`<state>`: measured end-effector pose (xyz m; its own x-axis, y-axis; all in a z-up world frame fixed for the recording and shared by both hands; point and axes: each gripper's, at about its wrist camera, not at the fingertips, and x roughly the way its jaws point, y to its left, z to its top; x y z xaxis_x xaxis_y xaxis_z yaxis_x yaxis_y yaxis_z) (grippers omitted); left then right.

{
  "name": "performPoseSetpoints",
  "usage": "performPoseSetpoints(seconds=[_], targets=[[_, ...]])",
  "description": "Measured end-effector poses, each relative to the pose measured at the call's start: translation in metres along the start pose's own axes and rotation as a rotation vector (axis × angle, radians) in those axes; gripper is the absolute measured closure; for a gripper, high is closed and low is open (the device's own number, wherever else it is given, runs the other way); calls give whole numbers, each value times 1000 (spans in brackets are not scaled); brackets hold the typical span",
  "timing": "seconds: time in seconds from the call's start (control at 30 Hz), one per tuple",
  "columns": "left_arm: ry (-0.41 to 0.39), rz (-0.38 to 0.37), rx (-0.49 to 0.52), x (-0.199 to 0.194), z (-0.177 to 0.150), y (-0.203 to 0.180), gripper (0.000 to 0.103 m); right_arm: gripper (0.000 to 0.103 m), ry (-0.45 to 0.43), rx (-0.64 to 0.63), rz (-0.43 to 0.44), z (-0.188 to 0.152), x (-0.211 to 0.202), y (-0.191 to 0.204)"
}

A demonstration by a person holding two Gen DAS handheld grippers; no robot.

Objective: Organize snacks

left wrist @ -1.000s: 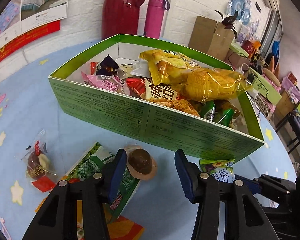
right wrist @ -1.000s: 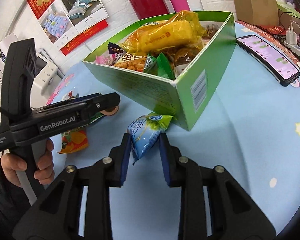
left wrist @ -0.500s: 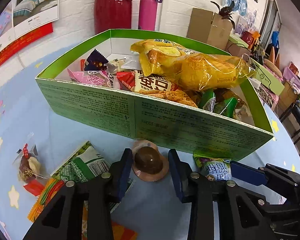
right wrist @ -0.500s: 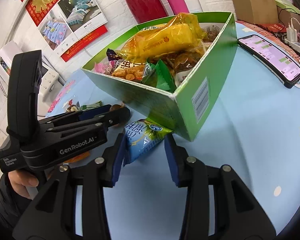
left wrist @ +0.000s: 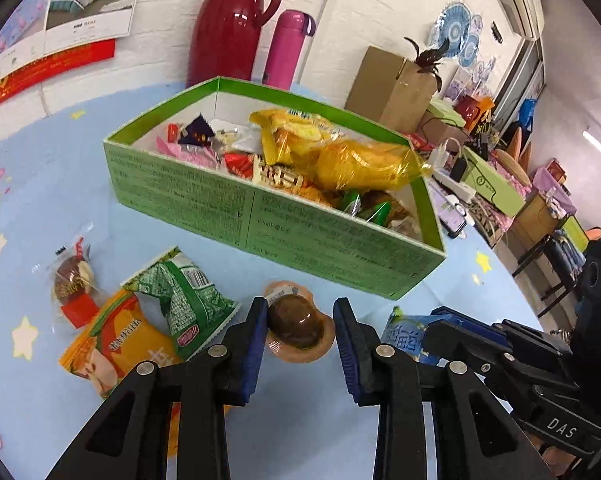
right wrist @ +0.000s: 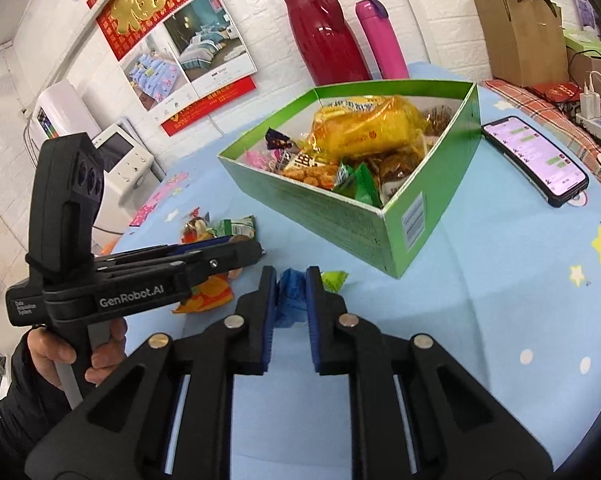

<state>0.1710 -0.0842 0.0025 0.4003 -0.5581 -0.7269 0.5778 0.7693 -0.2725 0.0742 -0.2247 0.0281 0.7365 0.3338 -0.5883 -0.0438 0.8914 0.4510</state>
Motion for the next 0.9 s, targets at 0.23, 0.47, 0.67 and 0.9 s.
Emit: performPoseSetpoints(seconds=[0.23, 0.47, 0.67, 0.9], targets=[[-133, -46, 34, -45, 30, -27, 70, 97, -81, -17, 16, 25, -24, 8], [-169, -55, 46, -49, 48, -40, 70, 95, -107, -50, -22, 42, -39, 5], [-142, -58, -3, -42, 44, -31, 70, 44, 44, -104, -57, 14, 0, 4], [-132, -38, -13, -44, 37, -18, 70, 34, 171, -128, -237, -12, 36, -10]])
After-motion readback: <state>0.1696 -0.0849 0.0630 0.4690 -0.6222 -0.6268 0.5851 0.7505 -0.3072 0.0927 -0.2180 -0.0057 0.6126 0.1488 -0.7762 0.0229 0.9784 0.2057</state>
